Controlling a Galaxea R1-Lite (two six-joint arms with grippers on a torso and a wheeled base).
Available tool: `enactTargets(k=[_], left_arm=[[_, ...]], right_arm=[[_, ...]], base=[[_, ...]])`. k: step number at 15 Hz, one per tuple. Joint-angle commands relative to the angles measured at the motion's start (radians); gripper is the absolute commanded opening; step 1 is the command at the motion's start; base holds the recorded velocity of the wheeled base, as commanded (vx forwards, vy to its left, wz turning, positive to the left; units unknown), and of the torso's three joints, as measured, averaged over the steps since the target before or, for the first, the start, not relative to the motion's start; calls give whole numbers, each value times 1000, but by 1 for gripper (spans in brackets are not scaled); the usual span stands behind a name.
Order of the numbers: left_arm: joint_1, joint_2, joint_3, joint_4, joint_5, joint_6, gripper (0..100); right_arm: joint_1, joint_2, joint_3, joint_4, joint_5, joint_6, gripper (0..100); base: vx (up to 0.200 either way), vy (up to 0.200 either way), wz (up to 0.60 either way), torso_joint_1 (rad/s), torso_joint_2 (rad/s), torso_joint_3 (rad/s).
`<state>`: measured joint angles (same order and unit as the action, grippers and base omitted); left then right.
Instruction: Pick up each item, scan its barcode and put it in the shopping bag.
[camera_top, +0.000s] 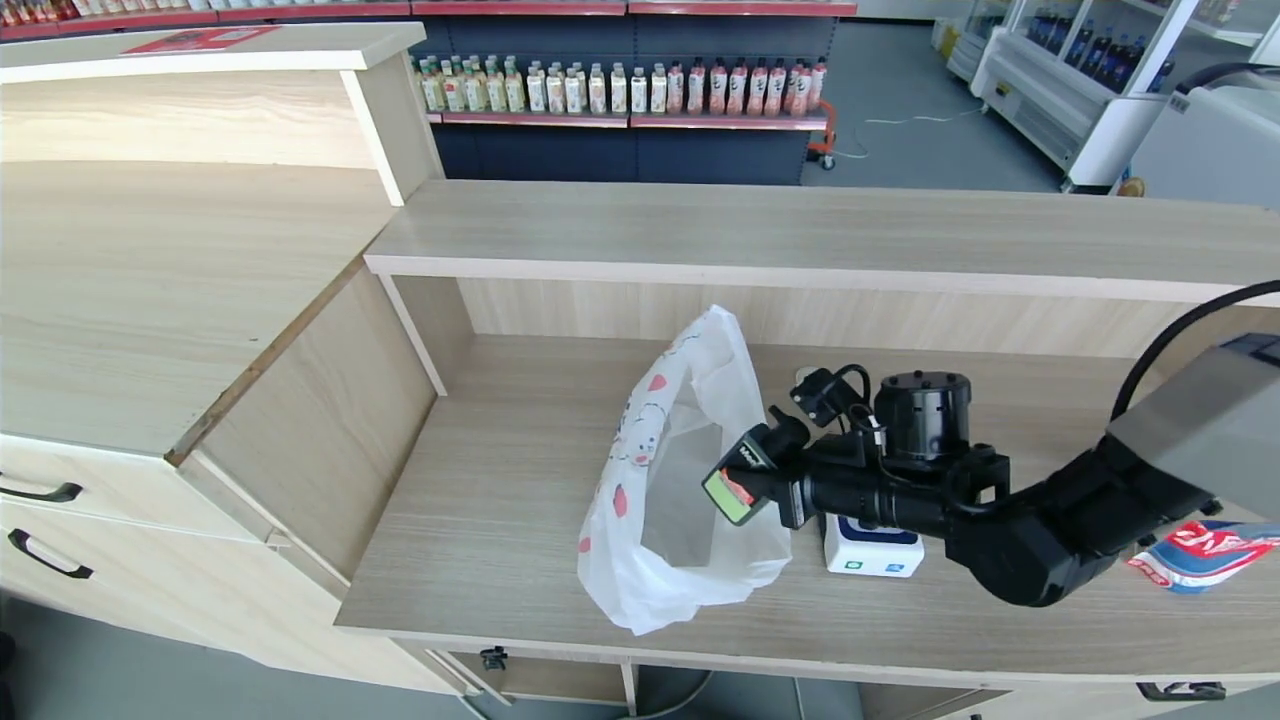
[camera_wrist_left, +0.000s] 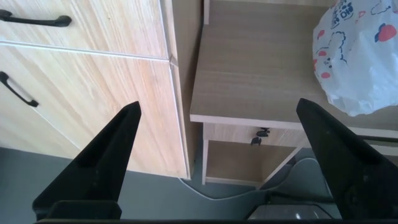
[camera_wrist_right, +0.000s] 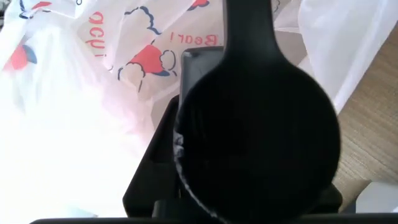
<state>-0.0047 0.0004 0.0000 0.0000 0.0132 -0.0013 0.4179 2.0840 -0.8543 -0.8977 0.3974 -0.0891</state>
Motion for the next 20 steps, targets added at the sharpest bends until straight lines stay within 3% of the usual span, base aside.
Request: enactTargets(k=[1, 10, 13, 14, 17, 20], left_arm=[[0, 0, 0, 0, 1, 0, 100], [0, 0, 0, 0, 1, 0, 100], [0, 0, 0, 0, 1, 0, 100], [0, 0, 0, 0, 1, 0, 100], [0, 0, 0, 0, 1, 0, 100], [0, 0, 0, 0, 1, 0, 100]], right_arm=[[10, 100, -65, 0, -5, -34, 0], [76, 292, -344, 16, -6, -201, 0], [87, 311, -378, 57, -5, -294, 0], [88, 315, -379, 59, -3, -302, 100], [94, 309, -381, 60, -3, -297, 100], [84, 263, -381, 85, -3, -170, 100]], base=[[0, 0, 0, 0, 0, 0], [0, 0, 0, 0, 0, 0], [0, 0, 0, 0, 0, 0], [0, 0, 0, 0, 0, 0], [0, 0, 0, 0, 0, 0], [0, 0, 0, 0, 0, 0]])
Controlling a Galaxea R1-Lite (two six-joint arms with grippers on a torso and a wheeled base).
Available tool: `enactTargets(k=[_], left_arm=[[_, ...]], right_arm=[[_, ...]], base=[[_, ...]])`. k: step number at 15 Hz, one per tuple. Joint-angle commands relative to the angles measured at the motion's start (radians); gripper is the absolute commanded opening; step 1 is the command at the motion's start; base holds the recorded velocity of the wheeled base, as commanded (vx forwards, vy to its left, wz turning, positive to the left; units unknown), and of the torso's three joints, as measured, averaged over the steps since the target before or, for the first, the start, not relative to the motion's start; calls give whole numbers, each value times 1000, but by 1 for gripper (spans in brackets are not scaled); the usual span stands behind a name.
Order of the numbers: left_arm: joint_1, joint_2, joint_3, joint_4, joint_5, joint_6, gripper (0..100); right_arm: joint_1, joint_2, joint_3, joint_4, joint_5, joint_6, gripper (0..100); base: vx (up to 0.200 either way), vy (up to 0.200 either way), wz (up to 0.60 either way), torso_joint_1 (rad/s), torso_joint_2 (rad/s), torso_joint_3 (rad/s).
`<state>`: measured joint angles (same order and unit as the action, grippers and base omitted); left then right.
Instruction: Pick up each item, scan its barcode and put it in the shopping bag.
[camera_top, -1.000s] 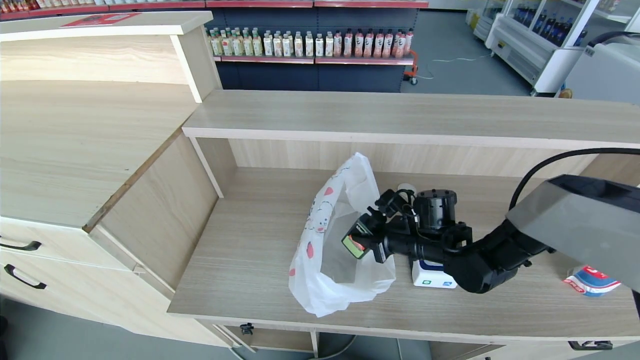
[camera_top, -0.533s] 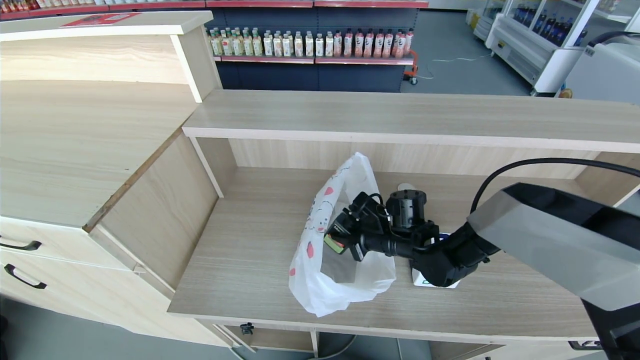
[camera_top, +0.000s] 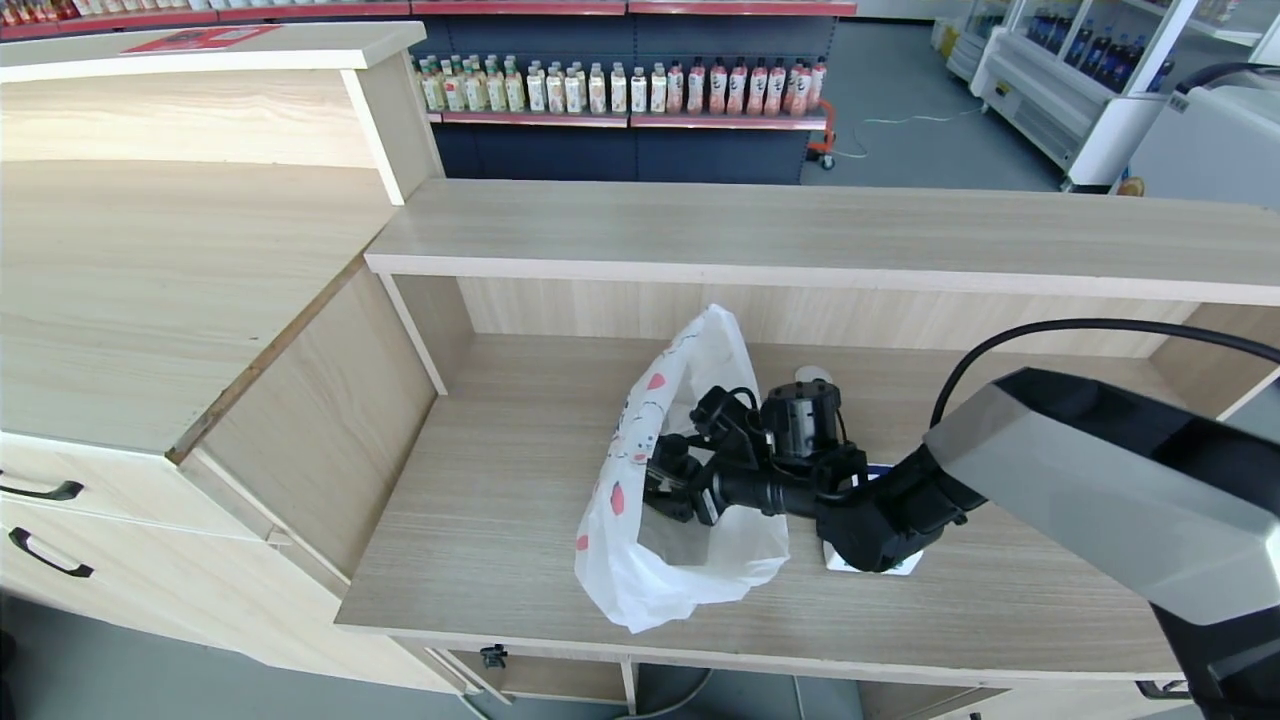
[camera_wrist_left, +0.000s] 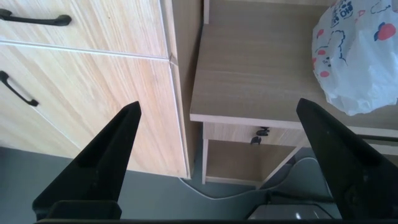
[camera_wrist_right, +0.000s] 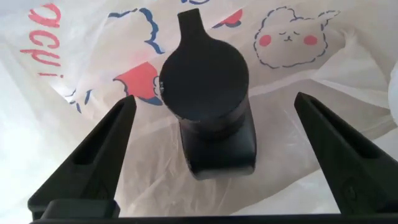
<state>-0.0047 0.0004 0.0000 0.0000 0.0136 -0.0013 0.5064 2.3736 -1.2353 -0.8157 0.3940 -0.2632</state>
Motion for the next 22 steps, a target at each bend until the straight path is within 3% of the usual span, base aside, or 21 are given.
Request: enactTargets(k=[1, 5, 9, 12, 14, 16, 17, 19, 21, 22], left_arm=[[0, 0, 0, 0, 0, 0, 100], [0, 0, 0, 0, 0, 0, 100], [0, 0, 0, 0, 0, 0, 100], [0, 0, 0, 0, 0, 0, 100], [0, 0, 0, 0, 0, 0, 100], [0, 0, 0, 0, 0, 0, 100], [0, 0, 0, 0, 0, 0, 100], [0, 0, 0, 0, 0, 0, 100], [0, 0, 0, 0, 0, 0, 100], [0, 0, 0, 0, 0, 0, 100]], right_arm=[[-14, -60, 5, 21, 0, 116, 100], [-26, -203, 59, 27, -3, 404, 100], [-97, -379, 227, 27, 0, 470, 100], [-197, -766, 517, 93, -40, 456, 100], [-243, -1100, 774, 175, -208, 404, 100], [-353, -1473, 1091, 237, -369, 377, 100], [-388, -1637, 1203, 271, -385, 361, 100], [-471, -2005, 1235, 567, -388, 346, 100], [-497, -2260, 1235, 822, -409, 320, 100], [-490, -2334, 1235, 819, -409, 295, 100]], base=[[0, 0, 0, 0, 0, 0], [0, 0, 0, 0, 0, 0], [0, 0, 0, 0, 0, 0], [0, 0, 0, 0, 0, 0], [0, 0, 0, 0, 0, 0], [0, 0, 0, 0, 0, 0], [0, 0, 0, 0, 0, 0], [0, 0, 0, 0, 0, 0], [0, 0, 0, 0, 0, 0], [0, 0, 0, 0, 0, 0]])
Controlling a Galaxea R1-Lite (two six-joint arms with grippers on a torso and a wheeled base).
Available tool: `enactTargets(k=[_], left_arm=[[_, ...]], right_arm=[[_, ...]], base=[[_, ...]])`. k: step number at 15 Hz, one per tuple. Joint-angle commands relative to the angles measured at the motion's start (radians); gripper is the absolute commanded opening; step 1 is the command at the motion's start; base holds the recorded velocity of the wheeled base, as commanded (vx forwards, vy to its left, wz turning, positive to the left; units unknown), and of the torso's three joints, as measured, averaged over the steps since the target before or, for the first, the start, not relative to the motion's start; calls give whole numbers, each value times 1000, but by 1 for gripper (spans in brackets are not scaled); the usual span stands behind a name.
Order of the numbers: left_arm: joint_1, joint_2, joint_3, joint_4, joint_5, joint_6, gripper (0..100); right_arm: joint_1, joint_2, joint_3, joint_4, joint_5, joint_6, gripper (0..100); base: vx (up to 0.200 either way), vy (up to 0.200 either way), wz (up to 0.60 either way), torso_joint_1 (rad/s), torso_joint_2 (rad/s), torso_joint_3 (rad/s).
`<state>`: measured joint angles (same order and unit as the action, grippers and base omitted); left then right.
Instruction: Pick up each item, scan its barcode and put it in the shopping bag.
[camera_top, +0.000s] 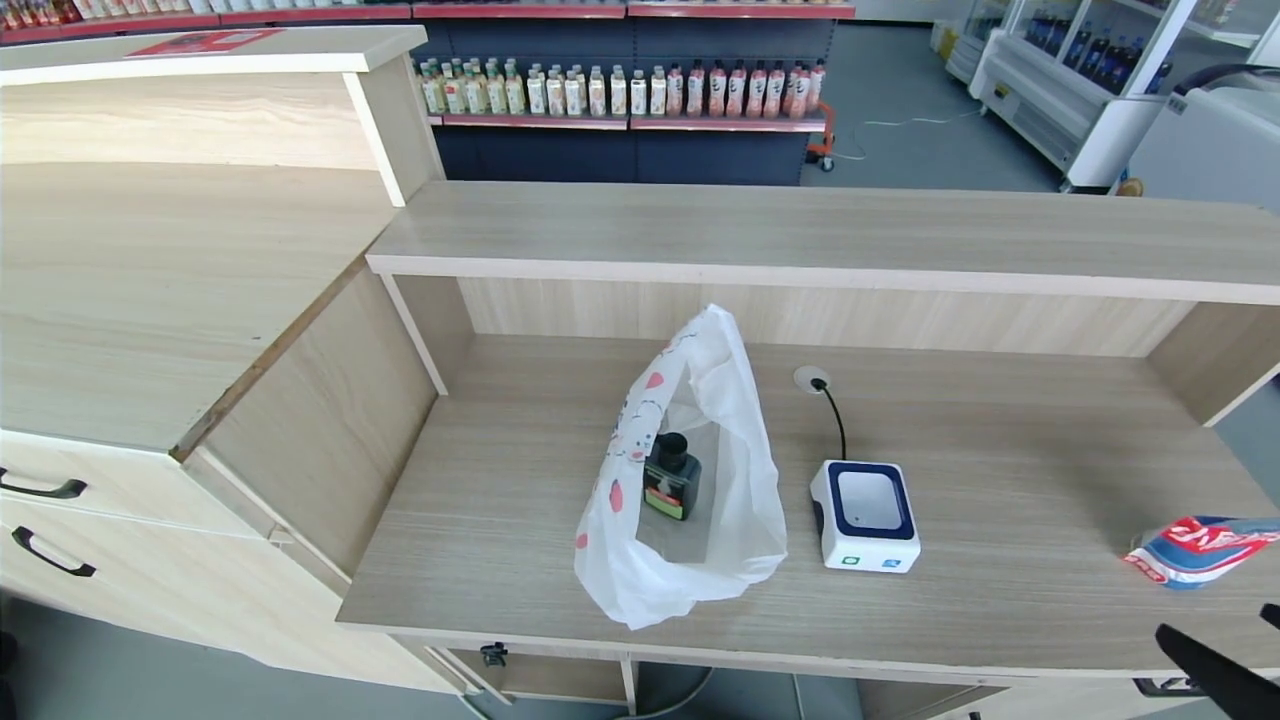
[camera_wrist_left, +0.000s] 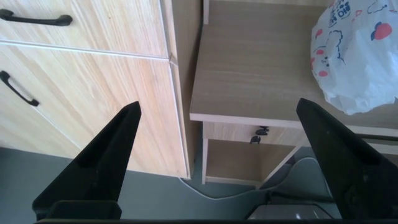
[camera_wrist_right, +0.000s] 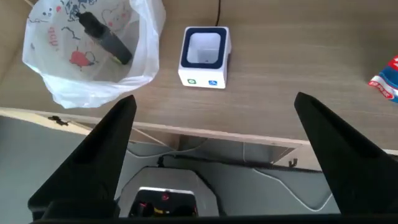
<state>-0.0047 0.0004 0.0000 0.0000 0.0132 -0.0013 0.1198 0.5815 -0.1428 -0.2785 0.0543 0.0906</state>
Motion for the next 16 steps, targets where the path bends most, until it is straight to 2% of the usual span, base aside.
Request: enactTargets(k=[1, 11, 16], left_arm=[[0, 0, 0, 0, 1, 0, 100], [0, 0, 0, 0, 1, 1, 100], [0, 0, 0, 0, 1, 1, 100]], right_arm=[[-108, -563, 143, 280, -68, -77, 100], [-115, -581, 143, 280, -67, -80, 100], [-115, -581, 143, 280, -67, -81, 100]], base=[[0, 0, 0, 0, 0, 0], [0, 0, 0, 0, 0, 0], [0, -200, 0, 7, 3, 4]])
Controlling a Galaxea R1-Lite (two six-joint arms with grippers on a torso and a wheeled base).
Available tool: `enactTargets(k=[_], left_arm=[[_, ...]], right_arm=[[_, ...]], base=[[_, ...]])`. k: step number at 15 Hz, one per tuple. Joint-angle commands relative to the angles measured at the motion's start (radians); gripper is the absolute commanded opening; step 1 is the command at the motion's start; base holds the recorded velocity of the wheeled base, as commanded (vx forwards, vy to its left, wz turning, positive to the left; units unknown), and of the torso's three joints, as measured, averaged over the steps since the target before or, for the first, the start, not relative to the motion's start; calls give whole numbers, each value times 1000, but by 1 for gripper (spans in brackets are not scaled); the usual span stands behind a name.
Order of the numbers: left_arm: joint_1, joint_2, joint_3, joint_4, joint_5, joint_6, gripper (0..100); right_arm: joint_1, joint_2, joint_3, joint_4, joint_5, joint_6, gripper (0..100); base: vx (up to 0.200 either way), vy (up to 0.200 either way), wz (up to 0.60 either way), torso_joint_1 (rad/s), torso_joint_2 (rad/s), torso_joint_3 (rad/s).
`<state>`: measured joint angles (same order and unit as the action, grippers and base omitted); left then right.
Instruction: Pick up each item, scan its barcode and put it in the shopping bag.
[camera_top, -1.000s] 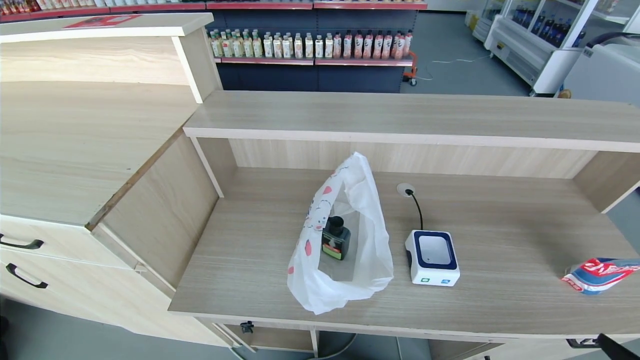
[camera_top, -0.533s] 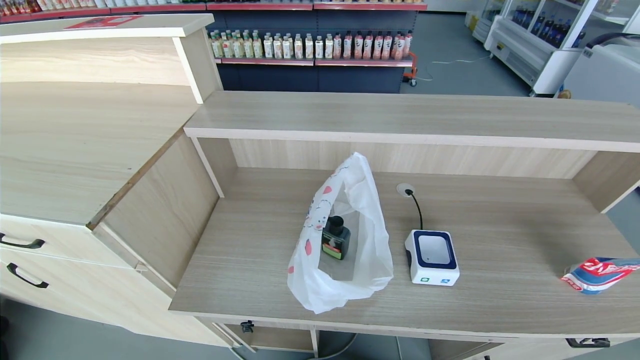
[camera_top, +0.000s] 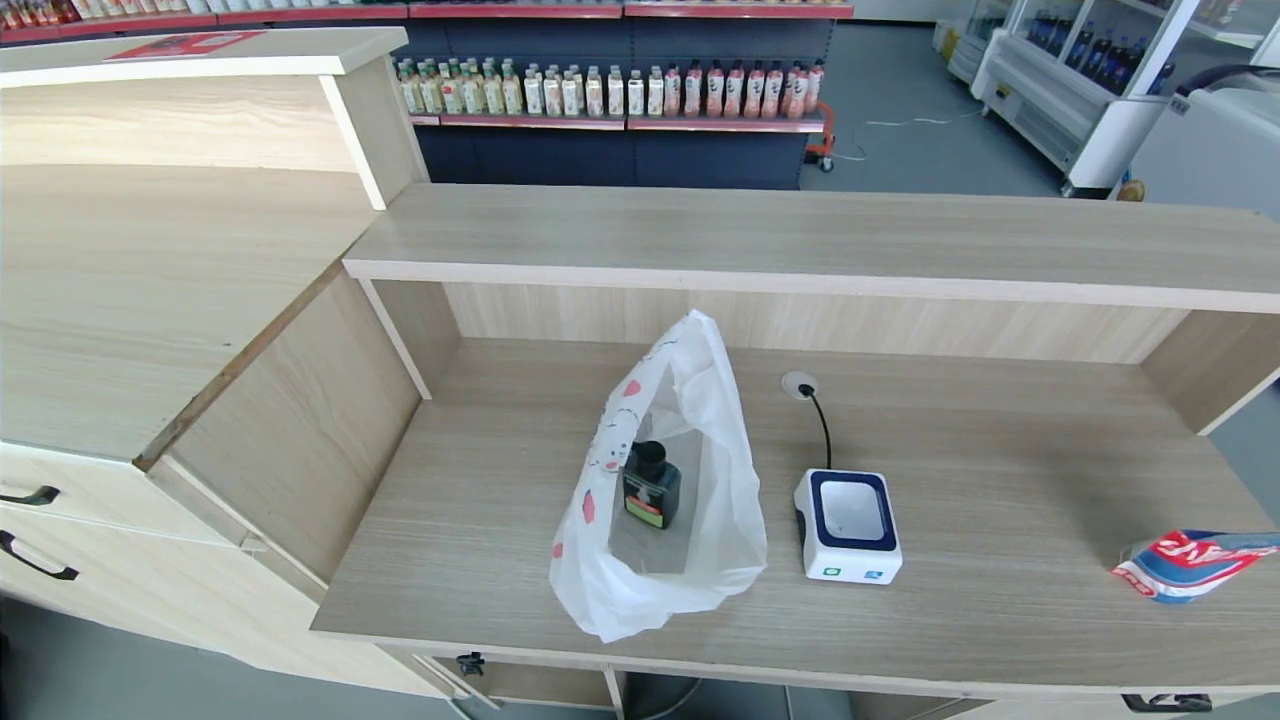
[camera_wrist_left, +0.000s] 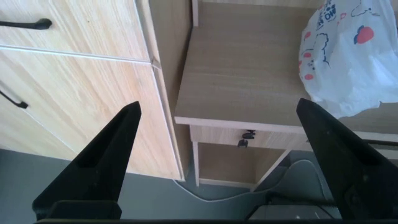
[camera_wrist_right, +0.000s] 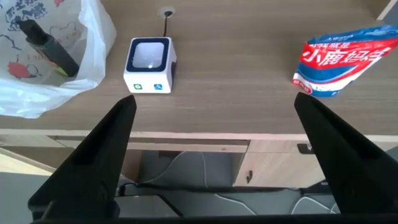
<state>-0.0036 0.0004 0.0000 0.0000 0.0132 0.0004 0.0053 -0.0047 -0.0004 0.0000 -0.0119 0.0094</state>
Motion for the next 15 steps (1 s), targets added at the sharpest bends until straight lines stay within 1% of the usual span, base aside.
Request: enactTargets(k=[1, 9, 11, 15], left_arm=[[-1, 0, 0, 0, 1, 0, 100], [-1, 0, 0, 0, 1, -3, 100], [-1, 0, 0, 0, 1, 3, 100], [-1, 0, 0, 0, 1, -2, 100]], right_arm=[[-1, 5, 0, 2, 0, -3, 100], [-1, 5, 0, 2, 0, -2, 100], [-1, 5, 0, 2, 0, -2, 100], [-1, 5, 0, 2, 0, 0, 100]], base=[[0, -200, 0, 12, 2, 2], [0, -200, 0, 2, 4, 0], [0, -200, 0, 5, 2, 2], [0, 0, 0, 0, 0, 0]])
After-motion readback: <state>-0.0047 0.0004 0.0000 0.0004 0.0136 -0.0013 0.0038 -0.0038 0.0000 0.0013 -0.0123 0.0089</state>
